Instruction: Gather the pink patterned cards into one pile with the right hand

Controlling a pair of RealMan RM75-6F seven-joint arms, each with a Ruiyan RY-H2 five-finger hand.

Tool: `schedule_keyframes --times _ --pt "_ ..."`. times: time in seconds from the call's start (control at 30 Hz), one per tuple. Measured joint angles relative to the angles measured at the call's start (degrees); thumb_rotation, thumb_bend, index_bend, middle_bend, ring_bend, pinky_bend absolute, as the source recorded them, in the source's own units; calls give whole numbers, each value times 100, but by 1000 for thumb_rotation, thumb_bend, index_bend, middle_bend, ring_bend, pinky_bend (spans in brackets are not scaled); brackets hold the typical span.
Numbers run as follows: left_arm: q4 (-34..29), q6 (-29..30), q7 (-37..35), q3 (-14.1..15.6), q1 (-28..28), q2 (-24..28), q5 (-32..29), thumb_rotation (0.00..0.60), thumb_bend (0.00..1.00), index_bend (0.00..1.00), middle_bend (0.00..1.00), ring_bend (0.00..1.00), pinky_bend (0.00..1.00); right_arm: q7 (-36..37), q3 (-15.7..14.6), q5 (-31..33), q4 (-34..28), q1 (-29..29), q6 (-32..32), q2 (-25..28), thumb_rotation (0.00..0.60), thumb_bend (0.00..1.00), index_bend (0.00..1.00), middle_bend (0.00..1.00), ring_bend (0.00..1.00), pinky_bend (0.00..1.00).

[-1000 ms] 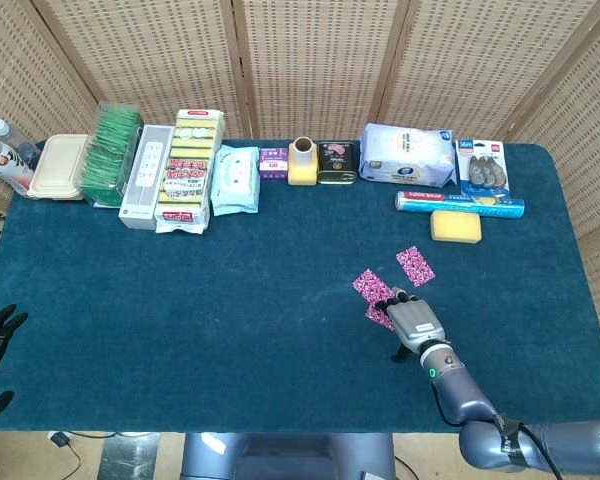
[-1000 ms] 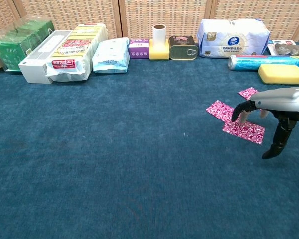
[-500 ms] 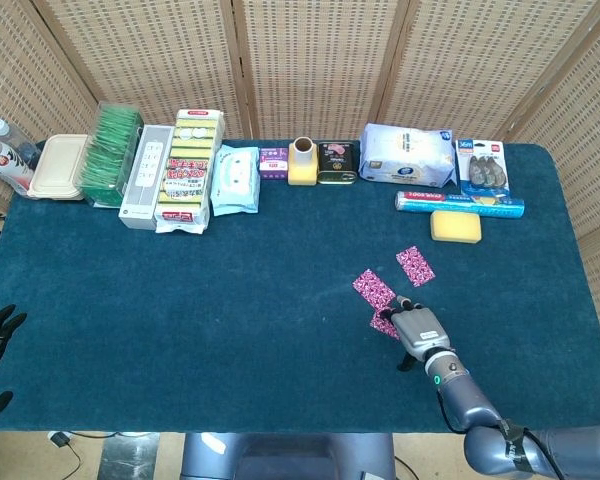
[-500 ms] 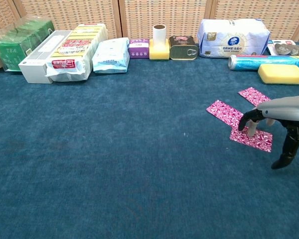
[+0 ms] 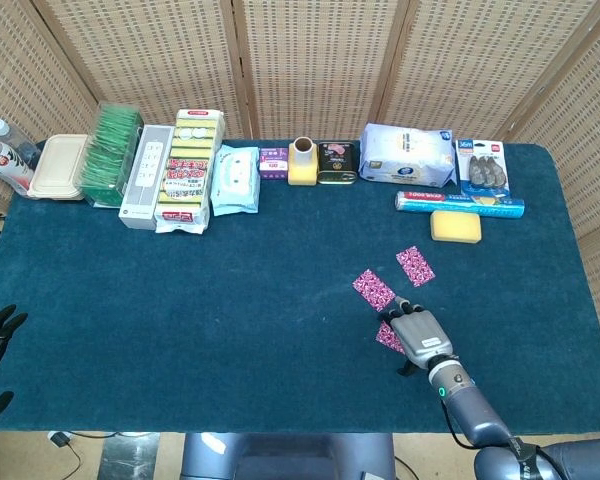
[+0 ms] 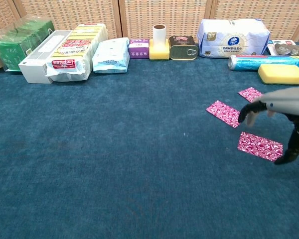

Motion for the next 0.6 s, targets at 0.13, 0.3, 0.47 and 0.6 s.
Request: schedule_keyframes --times 0.13,0.3,0.47,0.6 --pt "-2 -9 12 2 -3 -2 5 600 75 0 0 0 39 -53 204 -242 280 -152 661 -334 600 88 251 104 19 166" --pt "-8 -33 18 0 -13 -1 -15 600 75 0 0 0 39 -218 719 20 732 -238 1154 -956 600 124 267 65 1 152" --pt "-9 -46 -21 -12 -23 14 -47 600 75 0 0 0 39 -605 1390 774 1287 -165 1478 -1700 600 140 262 37 0 141" --pt "0 -56 -64 -20 -34 31 -68 600 75 0 0 0 39 -940 1810 1385 1574 -53 1609 -2060 600 139 244 5 0 115"
